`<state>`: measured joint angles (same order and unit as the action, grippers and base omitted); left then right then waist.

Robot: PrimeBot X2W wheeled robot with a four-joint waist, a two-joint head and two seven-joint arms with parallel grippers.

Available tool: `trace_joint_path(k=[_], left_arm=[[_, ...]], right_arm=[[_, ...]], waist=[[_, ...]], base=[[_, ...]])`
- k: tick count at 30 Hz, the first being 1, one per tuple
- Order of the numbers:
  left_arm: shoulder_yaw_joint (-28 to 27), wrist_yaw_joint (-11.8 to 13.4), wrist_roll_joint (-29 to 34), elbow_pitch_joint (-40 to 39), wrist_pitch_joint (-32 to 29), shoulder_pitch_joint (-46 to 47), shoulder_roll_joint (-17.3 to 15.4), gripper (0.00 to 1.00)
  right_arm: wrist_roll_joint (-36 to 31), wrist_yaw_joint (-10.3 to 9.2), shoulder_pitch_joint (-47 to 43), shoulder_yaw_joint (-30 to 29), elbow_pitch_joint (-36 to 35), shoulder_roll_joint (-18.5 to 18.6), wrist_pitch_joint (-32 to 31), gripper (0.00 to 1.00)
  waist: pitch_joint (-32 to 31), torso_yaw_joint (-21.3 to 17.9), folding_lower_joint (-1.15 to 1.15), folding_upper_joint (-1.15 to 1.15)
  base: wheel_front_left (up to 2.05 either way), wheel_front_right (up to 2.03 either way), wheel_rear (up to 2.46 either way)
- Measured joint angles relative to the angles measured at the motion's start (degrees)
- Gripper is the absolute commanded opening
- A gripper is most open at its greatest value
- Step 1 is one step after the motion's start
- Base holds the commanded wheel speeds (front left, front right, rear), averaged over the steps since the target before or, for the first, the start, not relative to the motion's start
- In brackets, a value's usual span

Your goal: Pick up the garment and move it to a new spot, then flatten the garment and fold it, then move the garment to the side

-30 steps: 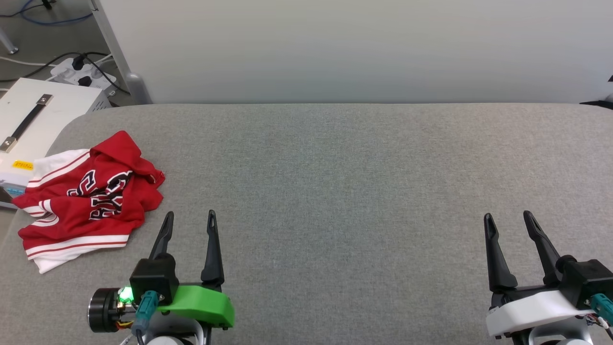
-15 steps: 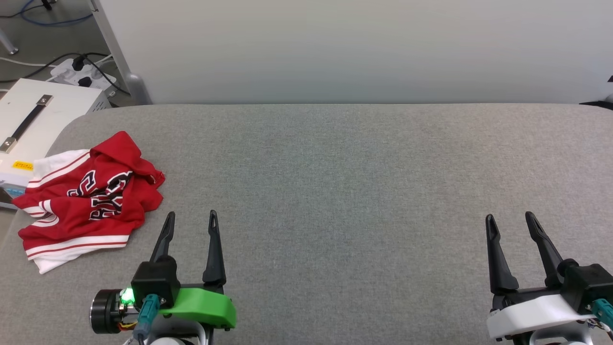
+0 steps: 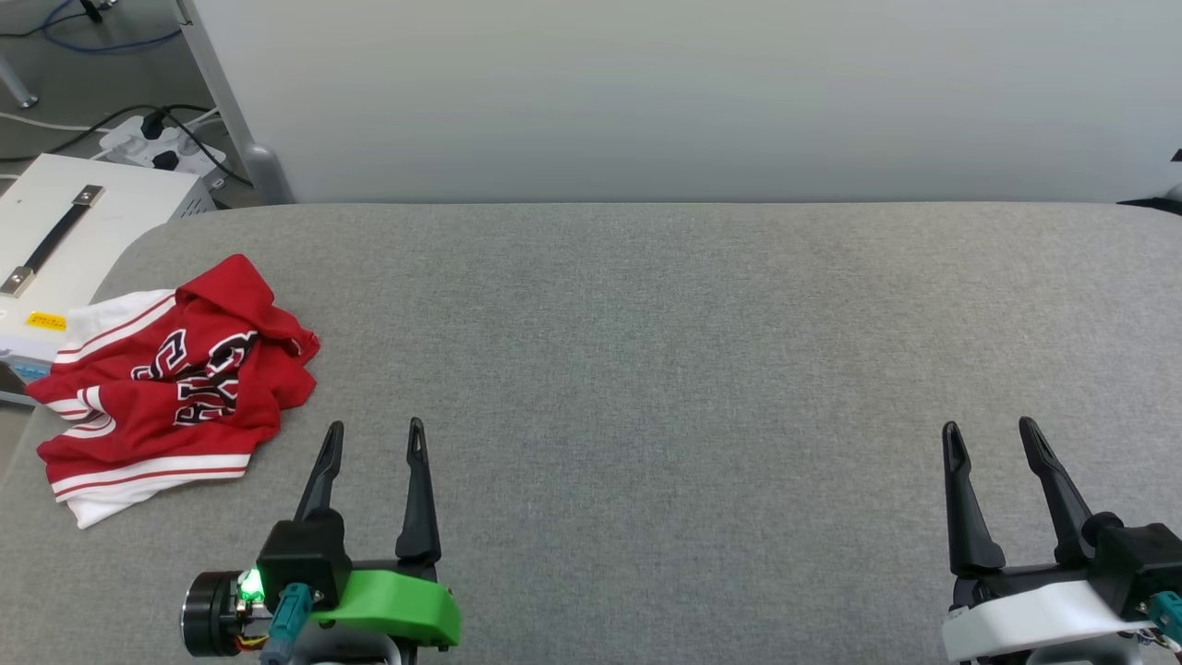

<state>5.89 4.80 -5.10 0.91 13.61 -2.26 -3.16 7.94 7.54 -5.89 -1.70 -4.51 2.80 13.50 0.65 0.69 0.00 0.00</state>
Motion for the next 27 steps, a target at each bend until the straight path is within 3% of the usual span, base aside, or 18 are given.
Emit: trace_joint_path(k=[17,27], left_arm=[[0.5,0.0,-0.5,0.8,1.1,0.0,0.0,1.0],[-0.7,0.5,-0.5,1.4,1.1,0.0,0.0,1.0]], right_arm=[[0.5,0.0,-0.6,0.2,0.5,0.0,1.0,1.0],[0.6,0.0,-1.0,0.9,0.6,0.0,1.1,1.0]], waist=[[0.4,0.8,0.0,0.0],[0.5,4.0,0.0,0.0]], base=[[0.0,0.0,0.0],[0.0,0.0,0.0]])
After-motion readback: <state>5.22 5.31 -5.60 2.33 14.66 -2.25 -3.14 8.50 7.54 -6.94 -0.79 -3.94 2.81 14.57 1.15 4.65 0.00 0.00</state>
